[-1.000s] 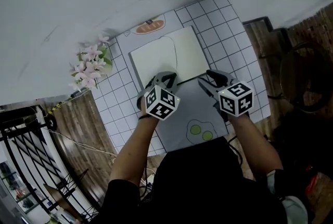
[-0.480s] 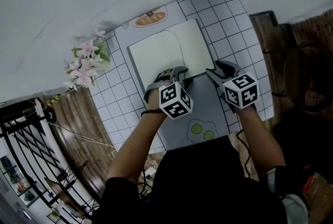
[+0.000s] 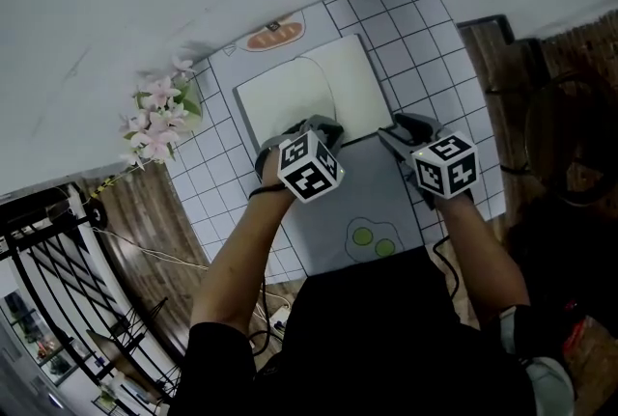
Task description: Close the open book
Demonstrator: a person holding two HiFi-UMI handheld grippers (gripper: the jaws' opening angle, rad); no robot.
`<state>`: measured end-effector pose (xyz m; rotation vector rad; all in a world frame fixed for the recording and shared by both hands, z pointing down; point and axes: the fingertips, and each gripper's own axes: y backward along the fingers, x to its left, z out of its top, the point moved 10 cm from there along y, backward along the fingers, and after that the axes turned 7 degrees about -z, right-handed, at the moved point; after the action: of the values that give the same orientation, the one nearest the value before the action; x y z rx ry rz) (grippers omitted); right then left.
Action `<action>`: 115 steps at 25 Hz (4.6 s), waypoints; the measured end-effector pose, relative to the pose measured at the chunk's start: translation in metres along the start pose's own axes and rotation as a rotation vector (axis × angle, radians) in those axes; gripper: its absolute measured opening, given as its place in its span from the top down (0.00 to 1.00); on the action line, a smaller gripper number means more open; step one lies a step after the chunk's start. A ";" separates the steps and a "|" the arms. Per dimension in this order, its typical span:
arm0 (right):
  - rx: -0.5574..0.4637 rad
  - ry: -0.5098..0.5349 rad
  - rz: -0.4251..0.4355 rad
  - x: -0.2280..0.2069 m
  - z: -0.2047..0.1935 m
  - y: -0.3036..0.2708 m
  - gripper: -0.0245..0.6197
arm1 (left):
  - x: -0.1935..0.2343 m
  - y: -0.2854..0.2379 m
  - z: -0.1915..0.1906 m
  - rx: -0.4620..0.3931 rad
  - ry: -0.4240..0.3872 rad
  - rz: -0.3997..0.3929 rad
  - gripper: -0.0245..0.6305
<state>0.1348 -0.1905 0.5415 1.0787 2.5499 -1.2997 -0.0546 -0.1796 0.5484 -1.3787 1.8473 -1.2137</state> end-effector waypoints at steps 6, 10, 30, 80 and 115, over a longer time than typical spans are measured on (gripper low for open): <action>0.003 -0.006 0.002 -0.005 0.001 0.007 0.66 | -0.010 -0.003 0.007 0.022 -0.002 -0.050 0.85; -0.001 -0.003 0.016 -0.005 0.001 0.007 0.66 | -0.014 -0.005 0.009 0.044 -0.010 -0.029 0.84; -0.010 -0.020 0.031 -0.001 -0.006 0.016 0.66 | -0.022 -0.013 0.028 0.184 -0.085 -0.001 0.80; -0.020 -0.197 0.154 0.046 0.043 -0.020 0.89 | -0.031 0.049 0.000 -0.055 0.072 0.160 0.90; 0.041 0.049 0.139 0.076 0.014 0.016 0.80 | -0.030 0.093 -0.051 -0.196 0.372 0.399 0.92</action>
<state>0.0846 -0.1532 0.4939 1.2857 2.4418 -1.3118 -0.1287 -0.1270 0.4865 -0.8468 2.4118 -1.1545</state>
